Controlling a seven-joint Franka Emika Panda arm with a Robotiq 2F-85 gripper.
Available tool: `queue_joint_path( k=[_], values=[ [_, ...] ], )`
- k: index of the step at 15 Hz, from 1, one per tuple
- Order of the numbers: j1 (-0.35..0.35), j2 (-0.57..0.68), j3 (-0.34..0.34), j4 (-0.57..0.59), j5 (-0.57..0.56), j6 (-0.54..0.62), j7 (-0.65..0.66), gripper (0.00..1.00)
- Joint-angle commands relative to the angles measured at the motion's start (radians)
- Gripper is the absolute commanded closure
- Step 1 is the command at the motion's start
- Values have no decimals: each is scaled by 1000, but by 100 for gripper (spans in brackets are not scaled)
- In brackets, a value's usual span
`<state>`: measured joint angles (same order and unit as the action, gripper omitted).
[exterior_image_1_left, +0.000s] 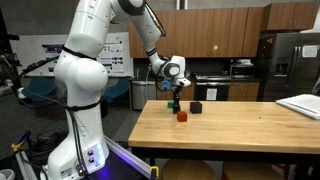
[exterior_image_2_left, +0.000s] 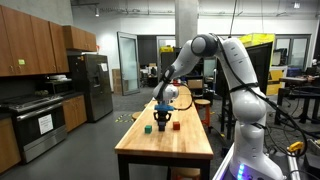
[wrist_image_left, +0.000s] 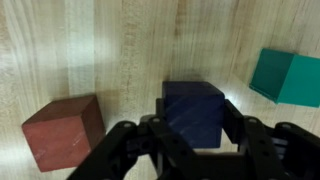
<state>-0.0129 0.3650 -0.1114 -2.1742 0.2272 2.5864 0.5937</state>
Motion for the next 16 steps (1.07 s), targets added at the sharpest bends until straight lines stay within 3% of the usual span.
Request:
queue_joint_path(
  k=[1,14,15,16],
  values=[
    [2,-16,-14,-14,-20,0,-20,71],
    [1,-30,-44,-39,-49,-12,-78,71],
    [4,-30,-47,-40,-64,-12,-80,21],
    [6,-31,-50,-41,-77,-11,-81,20]
  ],
)
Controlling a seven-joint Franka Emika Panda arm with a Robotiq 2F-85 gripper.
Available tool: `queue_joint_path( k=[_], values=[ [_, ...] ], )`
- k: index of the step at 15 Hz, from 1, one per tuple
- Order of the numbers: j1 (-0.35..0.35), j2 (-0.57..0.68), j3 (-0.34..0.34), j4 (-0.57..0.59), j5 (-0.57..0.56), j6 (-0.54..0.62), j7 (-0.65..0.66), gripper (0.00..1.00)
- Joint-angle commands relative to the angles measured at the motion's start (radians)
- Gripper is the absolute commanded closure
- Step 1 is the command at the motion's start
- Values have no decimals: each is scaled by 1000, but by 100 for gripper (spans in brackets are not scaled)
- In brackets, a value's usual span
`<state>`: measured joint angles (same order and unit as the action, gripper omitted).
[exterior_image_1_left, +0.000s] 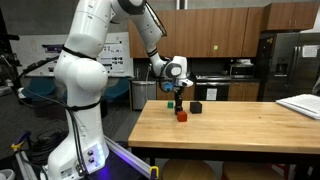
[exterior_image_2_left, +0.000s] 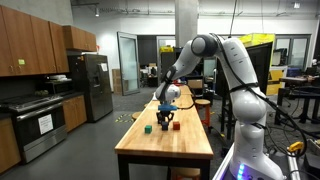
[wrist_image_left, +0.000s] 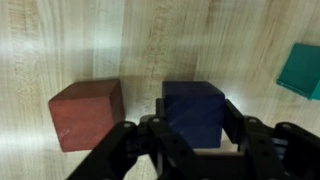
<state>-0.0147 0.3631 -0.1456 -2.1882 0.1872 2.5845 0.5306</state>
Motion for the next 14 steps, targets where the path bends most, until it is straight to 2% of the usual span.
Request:
queue_joint_path(
  k=[1,3,4,14],
  values=[
    [12,-31,-20,-28,-56,-9,-16,17],
    [20,-38,-29,-32,-95,-9,-6,4],
    [20,-43,-31,-32,-106,-10,-5,1],
    [20,-68,-62,19,-185,-18,17,0]
  ],
)
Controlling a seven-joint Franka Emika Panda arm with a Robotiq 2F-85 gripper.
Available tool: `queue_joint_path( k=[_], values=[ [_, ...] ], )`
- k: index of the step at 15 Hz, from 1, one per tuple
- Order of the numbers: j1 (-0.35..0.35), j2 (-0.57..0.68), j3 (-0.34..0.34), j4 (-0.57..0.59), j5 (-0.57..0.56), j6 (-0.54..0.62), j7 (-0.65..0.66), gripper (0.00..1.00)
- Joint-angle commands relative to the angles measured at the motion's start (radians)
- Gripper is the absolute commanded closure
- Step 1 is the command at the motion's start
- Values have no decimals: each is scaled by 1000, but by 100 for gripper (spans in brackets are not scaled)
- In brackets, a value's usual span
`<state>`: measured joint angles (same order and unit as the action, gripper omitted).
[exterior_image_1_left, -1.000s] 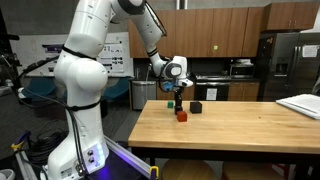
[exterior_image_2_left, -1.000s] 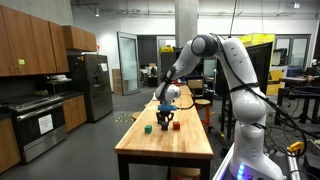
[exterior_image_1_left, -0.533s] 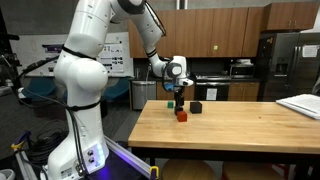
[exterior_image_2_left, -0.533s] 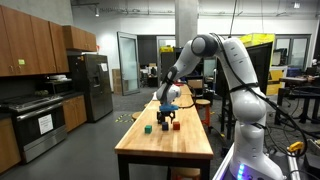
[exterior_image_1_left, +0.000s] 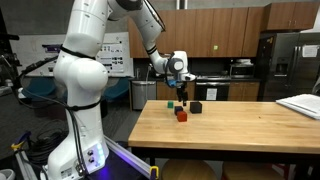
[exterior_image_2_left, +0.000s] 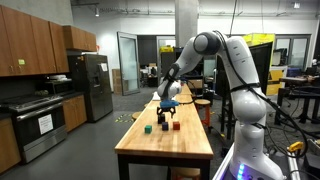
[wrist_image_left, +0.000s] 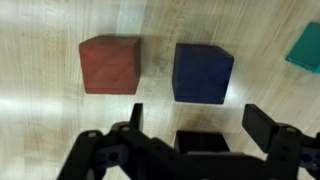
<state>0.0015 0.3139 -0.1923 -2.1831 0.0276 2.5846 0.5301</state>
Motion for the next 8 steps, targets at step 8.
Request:
queue_joint_path(
  k=[8],
  values=[
    [-13,36,-24,155,-16,-58,31,0]
  ],
)
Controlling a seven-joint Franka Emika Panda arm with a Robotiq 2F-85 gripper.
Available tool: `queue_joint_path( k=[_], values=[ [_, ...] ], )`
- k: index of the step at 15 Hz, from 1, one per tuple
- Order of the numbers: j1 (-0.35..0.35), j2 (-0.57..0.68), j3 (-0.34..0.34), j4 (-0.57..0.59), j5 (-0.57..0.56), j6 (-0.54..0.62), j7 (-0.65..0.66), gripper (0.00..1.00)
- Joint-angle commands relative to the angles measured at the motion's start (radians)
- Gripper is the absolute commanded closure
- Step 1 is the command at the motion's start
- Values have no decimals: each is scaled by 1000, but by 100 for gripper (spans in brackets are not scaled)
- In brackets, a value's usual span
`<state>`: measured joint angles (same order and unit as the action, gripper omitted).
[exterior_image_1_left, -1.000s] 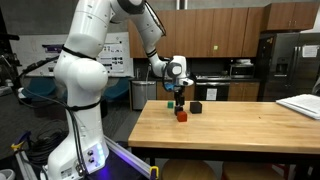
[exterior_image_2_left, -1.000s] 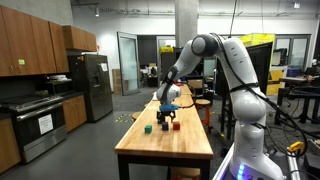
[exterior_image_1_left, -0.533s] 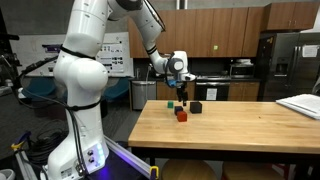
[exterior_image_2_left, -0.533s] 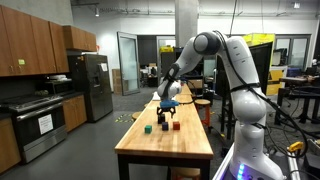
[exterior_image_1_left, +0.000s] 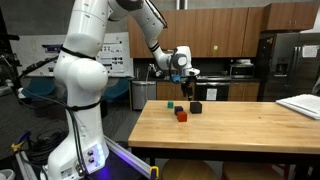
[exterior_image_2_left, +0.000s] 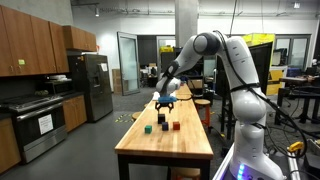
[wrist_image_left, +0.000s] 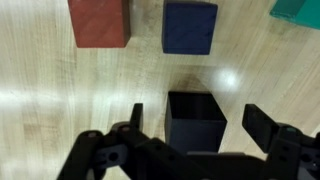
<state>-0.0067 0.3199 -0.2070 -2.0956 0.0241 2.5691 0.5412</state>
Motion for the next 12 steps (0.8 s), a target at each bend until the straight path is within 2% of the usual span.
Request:
queue_joint_path(
  k=[1,12],
  values=[
    [-8,41,-10,86,-11,-52,17,0],
    [-36,170,-5,250,9,-115,-13,0]
  ],
)
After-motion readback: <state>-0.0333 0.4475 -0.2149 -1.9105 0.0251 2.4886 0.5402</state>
